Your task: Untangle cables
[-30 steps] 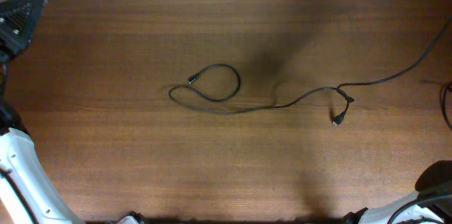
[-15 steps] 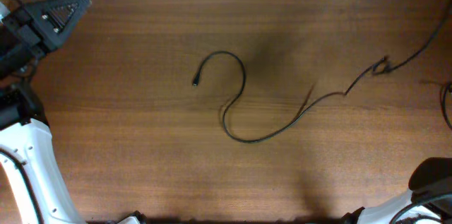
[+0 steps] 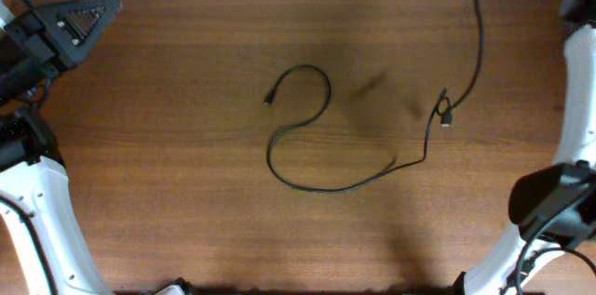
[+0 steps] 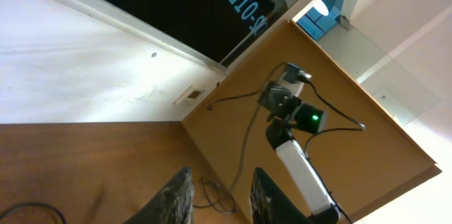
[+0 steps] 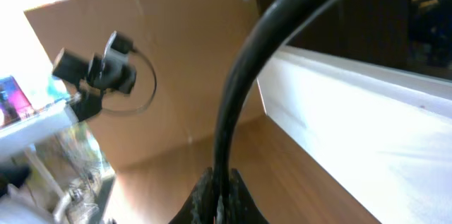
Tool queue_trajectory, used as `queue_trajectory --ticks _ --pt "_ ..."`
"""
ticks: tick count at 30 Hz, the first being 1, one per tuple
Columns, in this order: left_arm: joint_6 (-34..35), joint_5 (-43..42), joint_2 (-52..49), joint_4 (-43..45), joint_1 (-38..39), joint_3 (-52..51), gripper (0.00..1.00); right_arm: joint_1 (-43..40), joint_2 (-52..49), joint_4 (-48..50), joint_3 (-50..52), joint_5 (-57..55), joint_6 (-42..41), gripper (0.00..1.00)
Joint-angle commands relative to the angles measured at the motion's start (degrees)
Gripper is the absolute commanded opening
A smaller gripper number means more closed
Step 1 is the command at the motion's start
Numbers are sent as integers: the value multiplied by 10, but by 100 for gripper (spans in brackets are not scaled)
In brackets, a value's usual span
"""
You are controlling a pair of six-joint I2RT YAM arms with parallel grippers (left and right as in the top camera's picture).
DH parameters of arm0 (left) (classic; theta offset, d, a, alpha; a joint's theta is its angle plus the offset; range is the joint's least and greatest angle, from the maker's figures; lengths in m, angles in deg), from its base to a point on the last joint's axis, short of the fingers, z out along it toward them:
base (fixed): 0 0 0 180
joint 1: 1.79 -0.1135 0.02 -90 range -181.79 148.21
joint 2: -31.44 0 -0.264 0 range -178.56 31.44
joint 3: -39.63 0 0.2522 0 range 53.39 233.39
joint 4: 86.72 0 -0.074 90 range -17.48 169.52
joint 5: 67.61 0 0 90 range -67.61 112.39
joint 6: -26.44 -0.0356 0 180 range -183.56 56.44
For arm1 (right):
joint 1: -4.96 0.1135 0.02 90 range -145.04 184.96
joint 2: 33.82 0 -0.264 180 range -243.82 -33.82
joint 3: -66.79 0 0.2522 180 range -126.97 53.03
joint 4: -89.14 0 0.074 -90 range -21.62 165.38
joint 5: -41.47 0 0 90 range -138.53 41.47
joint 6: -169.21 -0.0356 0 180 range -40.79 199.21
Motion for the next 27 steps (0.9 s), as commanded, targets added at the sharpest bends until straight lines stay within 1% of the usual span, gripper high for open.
queue_trajectory --ticks 1,2,3,4,6,8,9,11,13,14,17,21,23,27 --pt "-11 7 5 1 1 5 28 28 -4 -47 -3 -165 10 4" --pt "-11 7 4 1 1 5 28 37 -4 -109 -3 -227 21 4" --pt "-11 7 4 1 1 5 28 43 -4 -170 -3 -244 47 4" --pt "-11 7 4 1 1 5 28 49 -4 -251 -3 -256 91 4" --pt "-11 7 4 1 1 5 29 58 -4 -447 -3 -275 223 4" --pt "-12 7 4 1 1 5 30 69 -4 -602 -3 -291 375 4" --pt "-12 7 3 1 1 5 30 72 -4 -651 -3 -293 429 4" --pt "-26 6 -1 1 2 5 30 76 -4 -727 -3 -292 506 4" --pt "-26 0 -5 1 2 5 28 76 -4 -834 -3 -292 602 4" --pt "-26 -3 -6 1 2 5 29 76 -4 -871 -3 -293 639 4" --pt "-26 -7 -6 1 2 5 29 76 -4 -1046 -3 -338 794 4" --pt "-26 -17 -6 1 2 5 28 76 6 -1180 -3 -368 905 4" --pt "-26 -21 -6 1 2 5 28 75 16 -1210 -3 -404 922 4" --pt "-26 -26 -6 1 2 5 27 75 55 -1280 -3 -419 969 4"
